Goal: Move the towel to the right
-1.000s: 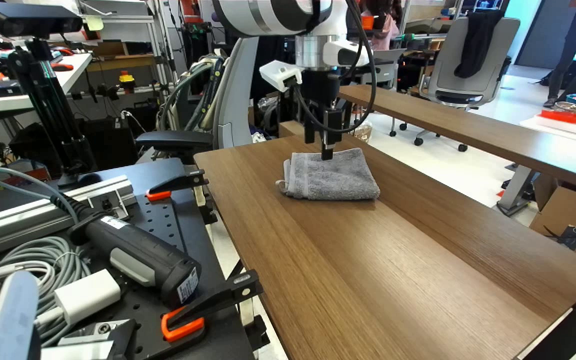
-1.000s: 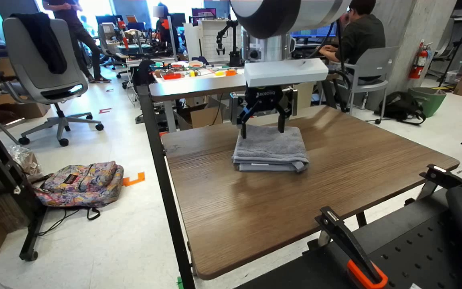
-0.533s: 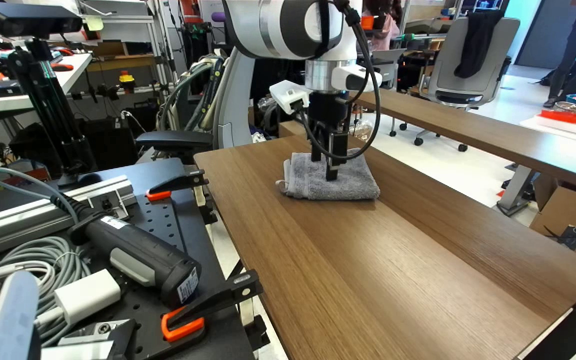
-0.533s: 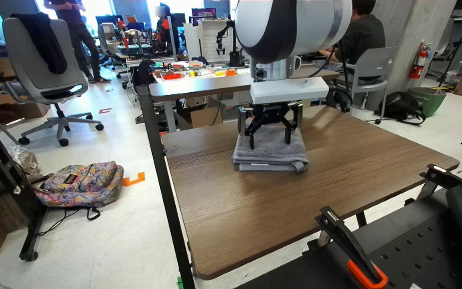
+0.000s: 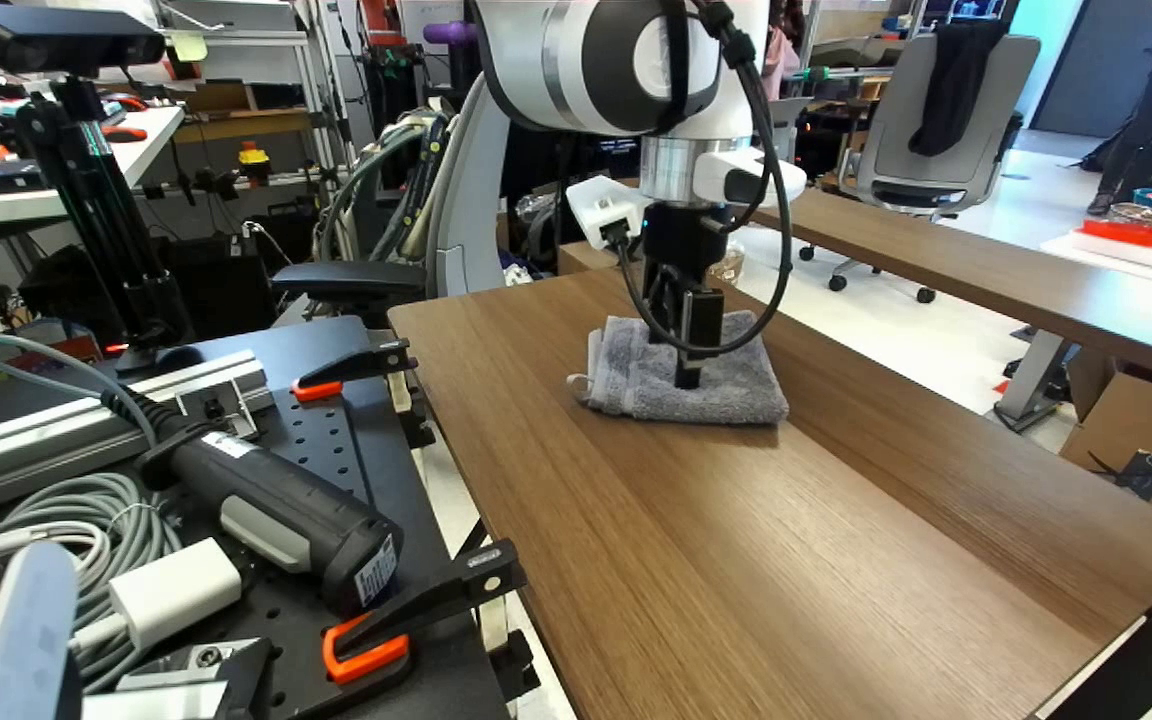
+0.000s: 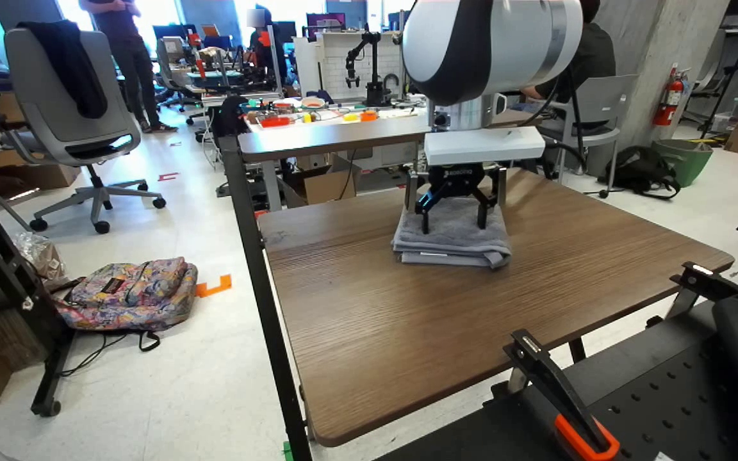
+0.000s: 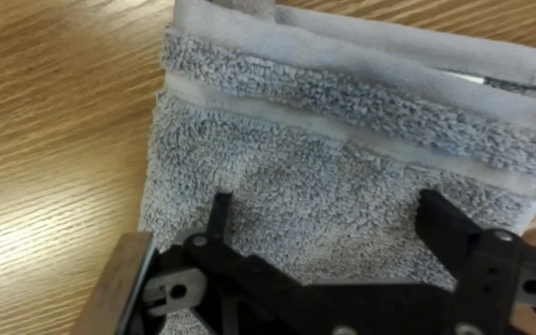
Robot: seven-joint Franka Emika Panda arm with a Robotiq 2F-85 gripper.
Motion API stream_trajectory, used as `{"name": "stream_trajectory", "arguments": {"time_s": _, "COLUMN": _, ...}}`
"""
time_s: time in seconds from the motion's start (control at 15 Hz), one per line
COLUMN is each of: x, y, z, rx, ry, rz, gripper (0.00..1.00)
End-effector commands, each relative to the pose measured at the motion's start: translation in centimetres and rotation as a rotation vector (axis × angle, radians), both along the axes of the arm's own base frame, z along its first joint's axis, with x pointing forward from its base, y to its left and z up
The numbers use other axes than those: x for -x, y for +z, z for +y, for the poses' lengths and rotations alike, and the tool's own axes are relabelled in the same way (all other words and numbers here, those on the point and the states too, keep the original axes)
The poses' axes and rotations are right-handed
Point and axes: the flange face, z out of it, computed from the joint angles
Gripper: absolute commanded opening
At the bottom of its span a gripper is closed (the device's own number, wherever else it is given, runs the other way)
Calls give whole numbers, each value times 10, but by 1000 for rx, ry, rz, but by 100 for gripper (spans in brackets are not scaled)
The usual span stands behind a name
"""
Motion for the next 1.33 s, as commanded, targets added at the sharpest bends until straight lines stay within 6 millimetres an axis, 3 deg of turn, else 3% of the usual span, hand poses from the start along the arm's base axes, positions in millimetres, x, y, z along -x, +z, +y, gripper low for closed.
{"name": "stream_trajectory", "arguments": {"time_s": 0.0, "x": -1, "y": -1, "z": -40, "rx": 5, "ry": -49, "rz": 14, "gripper": 100}}
{"name": "stream_trajectory", "arguments": {"time_s": 0.47, "x": -5, "y": 2, "z": -166, "rx": 76, "ry": -258, "rz": 4, "gripper": 100}}
{"name": "stream_trajectory", "arguments": {"time_s": 0.67, "x": -4, "y": 5, "z": -201, "rx": 89, "ry": -317, "rz": 5, "gripper": 100}}
{"name": "stream_trajectory", "arguments": {"time_s": 0.8, "x": -2, "y": 3, "z": -211, "rx": 85, "ry": -341, "rz": 13, "gripper": 100}}
{"name": "stream_trajectory", "arguments": {"time_s": 1.0, "x": -3, "y": 10, "z": -206, "rx": 68, "ry": -342, "rz": 11, "gripper": 100}}
{"name": "stream_trajectory", "arguments": {"time_s": 1.27, "x": -5, "y": 57, "z": -175, "rx": 15, "ry": -292, "rz": -38, "gripper": 100}}
